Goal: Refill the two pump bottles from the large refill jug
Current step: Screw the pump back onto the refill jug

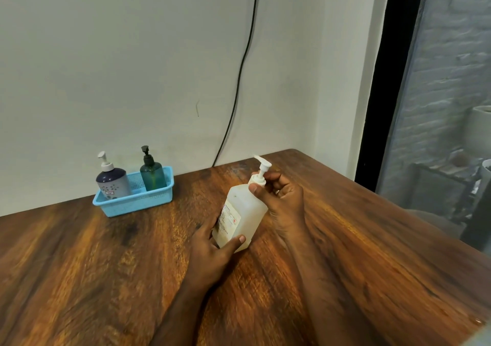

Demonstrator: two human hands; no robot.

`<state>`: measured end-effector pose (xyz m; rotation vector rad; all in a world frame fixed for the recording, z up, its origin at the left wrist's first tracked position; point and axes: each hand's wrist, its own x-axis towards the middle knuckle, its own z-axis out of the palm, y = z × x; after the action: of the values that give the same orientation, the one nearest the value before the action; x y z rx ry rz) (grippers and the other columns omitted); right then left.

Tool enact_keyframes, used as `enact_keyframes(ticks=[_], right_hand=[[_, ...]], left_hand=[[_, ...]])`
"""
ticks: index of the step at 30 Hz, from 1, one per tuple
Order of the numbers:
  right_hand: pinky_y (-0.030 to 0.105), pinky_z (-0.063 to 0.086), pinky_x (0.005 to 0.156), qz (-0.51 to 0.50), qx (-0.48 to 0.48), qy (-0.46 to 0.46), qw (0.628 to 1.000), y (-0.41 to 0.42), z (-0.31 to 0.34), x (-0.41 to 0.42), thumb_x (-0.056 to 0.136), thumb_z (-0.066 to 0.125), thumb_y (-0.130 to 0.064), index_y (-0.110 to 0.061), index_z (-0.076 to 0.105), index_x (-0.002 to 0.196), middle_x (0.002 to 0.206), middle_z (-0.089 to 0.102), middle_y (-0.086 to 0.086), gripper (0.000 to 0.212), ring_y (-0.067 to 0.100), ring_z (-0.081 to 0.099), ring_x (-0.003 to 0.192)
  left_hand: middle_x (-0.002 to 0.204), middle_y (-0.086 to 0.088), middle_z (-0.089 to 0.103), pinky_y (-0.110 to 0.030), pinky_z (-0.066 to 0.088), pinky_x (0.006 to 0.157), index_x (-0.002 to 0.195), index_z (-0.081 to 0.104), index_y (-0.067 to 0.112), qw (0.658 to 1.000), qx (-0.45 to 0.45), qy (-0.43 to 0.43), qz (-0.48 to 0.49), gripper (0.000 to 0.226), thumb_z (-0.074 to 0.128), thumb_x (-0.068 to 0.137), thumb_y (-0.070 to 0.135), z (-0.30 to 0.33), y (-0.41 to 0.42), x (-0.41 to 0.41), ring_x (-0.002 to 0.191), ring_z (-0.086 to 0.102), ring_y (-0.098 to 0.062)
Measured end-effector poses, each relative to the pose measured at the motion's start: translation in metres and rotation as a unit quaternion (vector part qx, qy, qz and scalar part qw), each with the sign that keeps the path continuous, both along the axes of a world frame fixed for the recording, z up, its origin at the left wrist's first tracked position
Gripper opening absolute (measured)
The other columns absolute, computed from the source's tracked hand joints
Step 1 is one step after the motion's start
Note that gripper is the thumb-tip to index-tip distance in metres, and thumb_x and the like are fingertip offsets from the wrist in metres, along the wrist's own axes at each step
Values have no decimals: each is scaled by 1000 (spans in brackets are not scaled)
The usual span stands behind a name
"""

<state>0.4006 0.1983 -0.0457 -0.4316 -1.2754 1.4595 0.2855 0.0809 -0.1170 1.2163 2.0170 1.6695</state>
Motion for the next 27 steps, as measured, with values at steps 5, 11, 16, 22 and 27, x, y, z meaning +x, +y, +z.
enact_keyframes(ticks=[5,11,16,22,27], right_hand=[[26,58,76,23,20,10,999,-3,0,2,87,72,0,-5,71,116,109,76,1,29,15,73,100],[26,58,76,7,27,-5,1000,-1,-2,2,88,71,-1,-3,69,119,113,75,3,32,14,72,101],[29,59,78,0,22,-8,1000,-1,-2,2,86,74,-2,-6,71,118,111,76,0,32,15,72,101],[27,58,77,19,25,-6,999,-2,1,6,88,71,0,-8,72,115,109,76,-1,29,14,72,100],[30,58,83,45,41,-1,998,-3,2,9,92,64,2,-7,70,118,113,75,1,29,16,71,106]], left_hand=[[136,18,47,-41,49,102,143,43,33,1000,2,2,0,81,81,72,45,-2,-1,-3,134,42,-15],[142,10,48,-45,49,103,142,43,33,1000,0,3,5,81,81,72,46,-1,0,-2,134,42,-16],[141,12,48,-45,50,102,141,43,37,1000,-3,-1,10,84,79,66,54,-1,0,-3,133,42,-15],[130,22,45,-37,48,101,136,41,38,1000,3,7,1,73,83,77,31,0,2,-2,129,40,-9],[132,22,47,-34,46,100,136,42,40,1000,2,7,-1,72,83,77,32,-2,1,-5,130,41,-9]])
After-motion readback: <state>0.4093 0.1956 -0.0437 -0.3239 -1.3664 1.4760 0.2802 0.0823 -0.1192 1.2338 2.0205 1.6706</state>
